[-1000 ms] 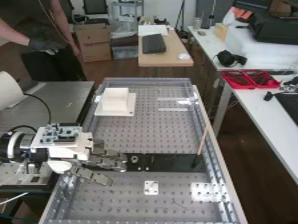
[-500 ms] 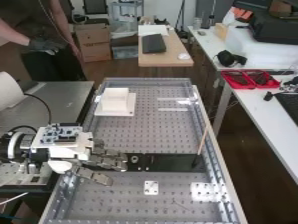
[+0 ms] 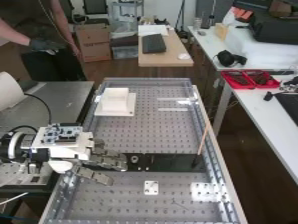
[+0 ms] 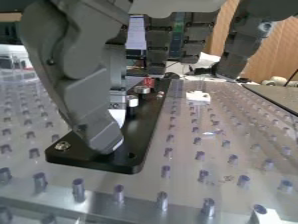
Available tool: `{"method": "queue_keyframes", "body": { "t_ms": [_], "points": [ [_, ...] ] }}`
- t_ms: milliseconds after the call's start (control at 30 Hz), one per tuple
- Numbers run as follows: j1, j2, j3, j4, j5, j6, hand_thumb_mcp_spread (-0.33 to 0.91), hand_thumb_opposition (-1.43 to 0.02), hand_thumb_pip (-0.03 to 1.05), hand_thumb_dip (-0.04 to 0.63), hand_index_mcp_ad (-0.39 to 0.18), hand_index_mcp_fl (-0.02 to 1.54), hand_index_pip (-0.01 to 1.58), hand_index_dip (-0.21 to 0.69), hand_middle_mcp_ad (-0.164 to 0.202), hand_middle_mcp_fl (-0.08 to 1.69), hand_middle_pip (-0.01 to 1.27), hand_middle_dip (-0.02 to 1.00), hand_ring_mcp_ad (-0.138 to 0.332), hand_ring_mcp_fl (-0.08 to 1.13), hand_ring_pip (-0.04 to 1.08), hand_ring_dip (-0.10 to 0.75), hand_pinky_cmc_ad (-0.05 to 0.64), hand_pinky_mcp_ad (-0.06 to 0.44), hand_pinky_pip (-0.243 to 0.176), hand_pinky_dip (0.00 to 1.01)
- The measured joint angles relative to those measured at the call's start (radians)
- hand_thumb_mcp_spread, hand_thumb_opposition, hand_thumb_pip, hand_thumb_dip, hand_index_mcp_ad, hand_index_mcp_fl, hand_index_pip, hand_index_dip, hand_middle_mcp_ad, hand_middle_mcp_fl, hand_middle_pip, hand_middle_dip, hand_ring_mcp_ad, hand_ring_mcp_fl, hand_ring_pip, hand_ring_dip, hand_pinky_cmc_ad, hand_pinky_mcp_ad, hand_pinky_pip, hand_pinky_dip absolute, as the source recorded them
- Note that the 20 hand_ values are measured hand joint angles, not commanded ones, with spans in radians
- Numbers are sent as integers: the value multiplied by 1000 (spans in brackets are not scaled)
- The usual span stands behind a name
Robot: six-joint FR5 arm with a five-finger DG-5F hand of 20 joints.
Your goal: Grab the smaller nut and place it in the white container
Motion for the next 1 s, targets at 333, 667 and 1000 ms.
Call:
{"method": "queue_keyframes", "body": {
  "t_ms": [333,667,1000],
  "points": [
    [0,3,4,-3,0,6,506,-960,620,222,-243,351,1527,19,40,106,138,286,113,0,101,138,358,293,-12,265],
    [9,17,7,0,1,24,536,-988,620,222,-269,380,1527,19,40,105,138,286,113,0,103,138,358,293,-12,265],
    [30,59,10,-27,-11,35,536,-988,620,222,-267,380,1527,19,45,105,138,286,113,0,101,138,358,293,-12,265]
  ]
}}
